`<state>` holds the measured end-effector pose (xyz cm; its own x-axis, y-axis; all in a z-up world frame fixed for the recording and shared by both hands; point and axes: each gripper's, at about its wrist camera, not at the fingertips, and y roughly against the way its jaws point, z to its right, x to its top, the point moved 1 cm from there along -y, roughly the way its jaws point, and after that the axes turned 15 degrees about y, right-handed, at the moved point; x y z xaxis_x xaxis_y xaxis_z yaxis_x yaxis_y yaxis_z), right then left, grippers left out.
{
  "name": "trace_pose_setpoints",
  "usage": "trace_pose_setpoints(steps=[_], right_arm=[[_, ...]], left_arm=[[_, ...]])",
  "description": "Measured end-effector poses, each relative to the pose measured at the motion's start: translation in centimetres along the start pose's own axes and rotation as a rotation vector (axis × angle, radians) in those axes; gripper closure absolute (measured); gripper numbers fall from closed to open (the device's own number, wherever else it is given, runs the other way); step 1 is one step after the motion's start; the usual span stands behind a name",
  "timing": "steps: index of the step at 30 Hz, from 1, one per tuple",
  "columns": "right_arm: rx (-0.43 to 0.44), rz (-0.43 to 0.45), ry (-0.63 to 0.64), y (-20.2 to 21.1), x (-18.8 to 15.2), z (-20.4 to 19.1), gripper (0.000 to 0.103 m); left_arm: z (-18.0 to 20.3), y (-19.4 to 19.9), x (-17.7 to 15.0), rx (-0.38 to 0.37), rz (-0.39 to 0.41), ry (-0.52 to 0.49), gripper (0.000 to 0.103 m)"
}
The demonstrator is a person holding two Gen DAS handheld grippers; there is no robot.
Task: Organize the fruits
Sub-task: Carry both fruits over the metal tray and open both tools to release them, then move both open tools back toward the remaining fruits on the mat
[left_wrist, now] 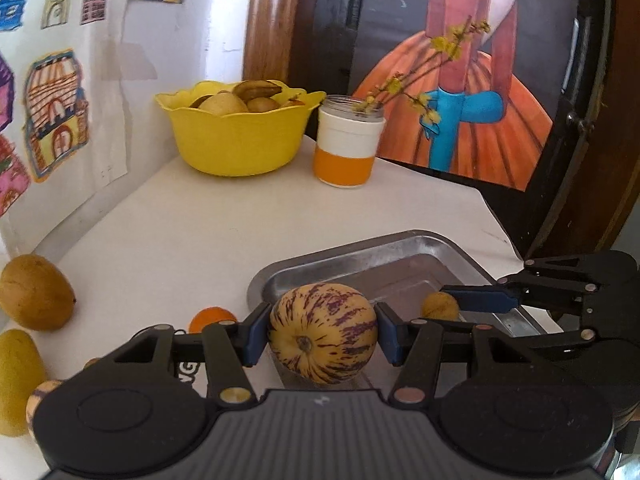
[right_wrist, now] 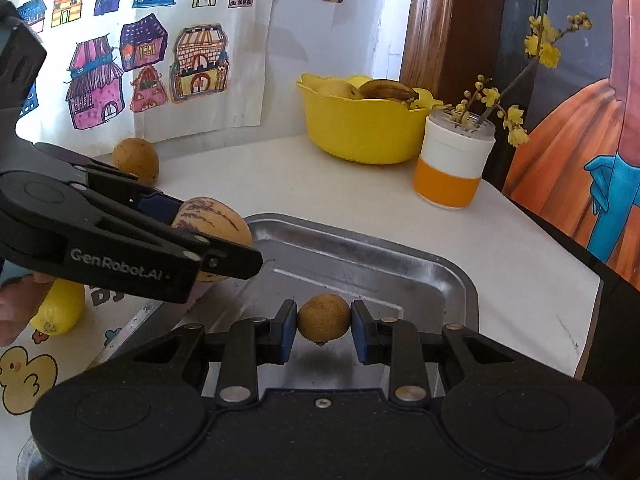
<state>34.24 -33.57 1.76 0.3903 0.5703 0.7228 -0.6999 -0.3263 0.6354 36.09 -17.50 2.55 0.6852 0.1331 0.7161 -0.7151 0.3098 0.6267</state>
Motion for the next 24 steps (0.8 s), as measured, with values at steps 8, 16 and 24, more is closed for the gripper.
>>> trace_pose_setpoints(steps=[8,16,24], right_arm=[[0.006,-0.014,-0.001,0.2,-0.3,-0.4,0.072],[-0.007,-0.002,-0.013,1.1,-0.6,-0.6,0.046],[-0.059,0.083,-0.046,5.2,-0.8,-1.1,0.011]], left_arm=[[0.1,-1.0,0.0,0.04,-0.074,0.003,0.044],[0.4,-0.9,-0.2,0.054,-0.07,-0.041,0.038],[-0.9,1.7,0.1,-0.05,-0.019,0.05,0.017]])
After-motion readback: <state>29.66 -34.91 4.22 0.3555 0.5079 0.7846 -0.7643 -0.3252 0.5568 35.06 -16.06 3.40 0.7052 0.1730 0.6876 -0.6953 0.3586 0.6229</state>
